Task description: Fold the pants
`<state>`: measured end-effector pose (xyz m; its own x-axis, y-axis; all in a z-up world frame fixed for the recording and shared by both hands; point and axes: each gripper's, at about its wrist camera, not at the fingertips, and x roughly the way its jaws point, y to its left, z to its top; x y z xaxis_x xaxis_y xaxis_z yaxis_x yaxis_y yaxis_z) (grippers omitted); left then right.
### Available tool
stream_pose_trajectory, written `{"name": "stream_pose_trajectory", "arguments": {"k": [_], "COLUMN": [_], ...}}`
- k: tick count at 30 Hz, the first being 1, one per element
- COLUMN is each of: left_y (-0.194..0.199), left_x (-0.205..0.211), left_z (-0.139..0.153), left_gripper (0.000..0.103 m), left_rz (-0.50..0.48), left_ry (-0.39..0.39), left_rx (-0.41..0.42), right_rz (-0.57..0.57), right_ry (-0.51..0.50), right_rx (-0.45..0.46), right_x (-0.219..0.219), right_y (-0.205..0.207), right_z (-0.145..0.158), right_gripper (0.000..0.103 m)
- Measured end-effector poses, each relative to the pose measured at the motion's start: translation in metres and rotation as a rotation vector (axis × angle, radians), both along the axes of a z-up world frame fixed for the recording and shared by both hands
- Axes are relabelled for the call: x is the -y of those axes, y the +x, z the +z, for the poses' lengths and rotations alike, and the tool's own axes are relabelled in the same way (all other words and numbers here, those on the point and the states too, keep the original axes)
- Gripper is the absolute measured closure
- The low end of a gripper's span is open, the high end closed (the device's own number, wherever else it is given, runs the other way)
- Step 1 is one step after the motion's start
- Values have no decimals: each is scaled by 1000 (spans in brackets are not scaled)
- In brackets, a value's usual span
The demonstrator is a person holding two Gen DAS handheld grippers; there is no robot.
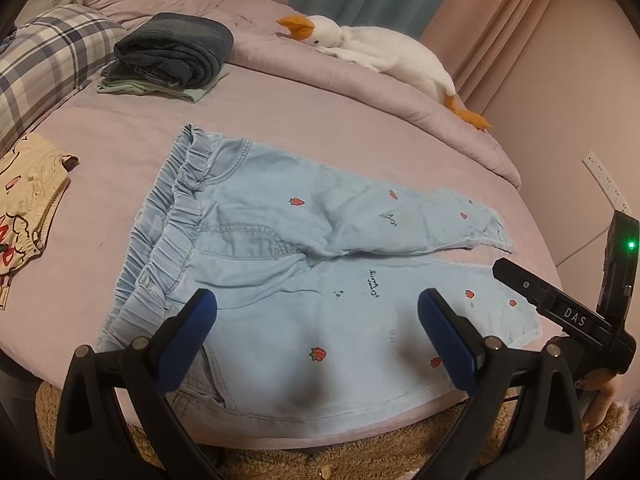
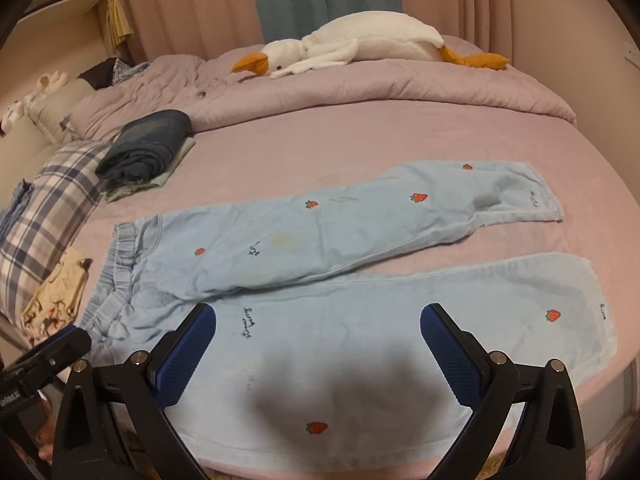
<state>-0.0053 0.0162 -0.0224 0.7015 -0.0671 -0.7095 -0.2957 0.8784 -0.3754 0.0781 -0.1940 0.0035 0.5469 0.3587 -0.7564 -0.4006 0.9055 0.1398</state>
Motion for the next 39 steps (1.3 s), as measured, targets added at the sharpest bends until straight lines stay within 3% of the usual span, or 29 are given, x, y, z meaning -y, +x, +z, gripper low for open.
{"name": "stream_pose_trajectory", "arguments": {"k": [15, 30, 39], "left_y": [4, 13, 11], "left_x": [6, 18, -9], "left_z": [0, -9, -18], "left_gripper": [4, 6, 9], "left_rz": [-7, -39, 65], "left_ry": [36, 18, 39], "left_rx": [-32, -42, -90], "right_rz": [-19, -59, -139], "right_ry": [20, 48, 66], "right_rx": [-20, -58, -64], "right_x": [12, 29, 57], "right_y": [3, 7, 16], "right_z": [-4, -12, -17], "right_gripper": [1, 1, 1]}}
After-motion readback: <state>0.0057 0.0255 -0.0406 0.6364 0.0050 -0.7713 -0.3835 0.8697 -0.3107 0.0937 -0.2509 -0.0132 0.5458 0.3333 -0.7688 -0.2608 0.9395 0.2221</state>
